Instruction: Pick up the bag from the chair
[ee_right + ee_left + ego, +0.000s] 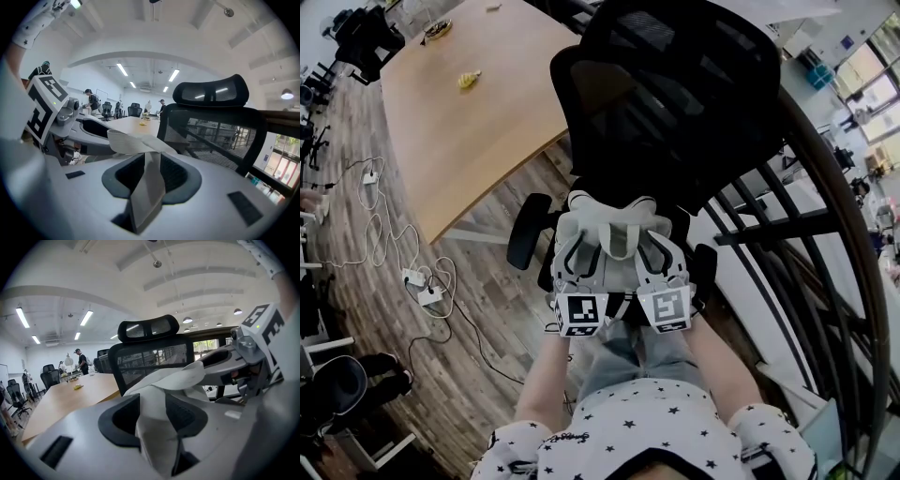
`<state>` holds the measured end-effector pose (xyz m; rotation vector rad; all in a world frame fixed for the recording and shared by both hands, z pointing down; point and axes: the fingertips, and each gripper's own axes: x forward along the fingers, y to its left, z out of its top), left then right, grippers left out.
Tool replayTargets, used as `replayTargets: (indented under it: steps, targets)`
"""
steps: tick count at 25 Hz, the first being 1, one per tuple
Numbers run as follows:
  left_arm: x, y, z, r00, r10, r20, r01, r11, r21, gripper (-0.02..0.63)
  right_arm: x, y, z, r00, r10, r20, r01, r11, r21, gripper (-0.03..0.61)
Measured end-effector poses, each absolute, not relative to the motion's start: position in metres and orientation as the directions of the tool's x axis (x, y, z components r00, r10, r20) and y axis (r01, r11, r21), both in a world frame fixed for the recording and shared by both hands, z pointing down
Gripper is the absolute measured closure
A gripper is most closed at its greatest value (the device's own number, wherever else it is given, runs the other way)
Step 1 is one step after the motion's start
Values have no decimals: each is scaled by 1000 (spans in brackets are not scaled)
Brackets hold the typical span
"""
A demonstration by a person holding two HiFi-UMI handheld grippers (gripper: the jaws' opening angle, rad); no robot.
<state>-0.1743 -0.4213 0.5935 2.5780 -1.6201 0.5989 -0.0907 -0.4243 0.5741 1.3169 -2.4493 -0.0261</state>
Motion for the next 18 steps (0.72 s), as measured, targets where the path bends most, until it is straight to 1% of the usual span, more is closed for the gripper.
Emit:
replayTargets:
  steps: [6,13,15,18]
  targets:
    - [-162,-432,581,420,-854,308,-871,-475,-128,440,-99,-438,564,-527,-795,299,-789,589,176,470]
    - [-157,-451,552,426,-865,265,-882,-462,-92,442,-113,-451,550,-551,-786,281,-784,603,151,469]
    - [-155,-455,549,439,-861,257,-881,-469,-67,446,-115,-456,546,-545,-793,273,-792,594,143,473]
    - [-152,-462,544,450,-860,240,-881,-471,-35,458,-116,-462,541,-534,-803,265,-808,577,122,499]
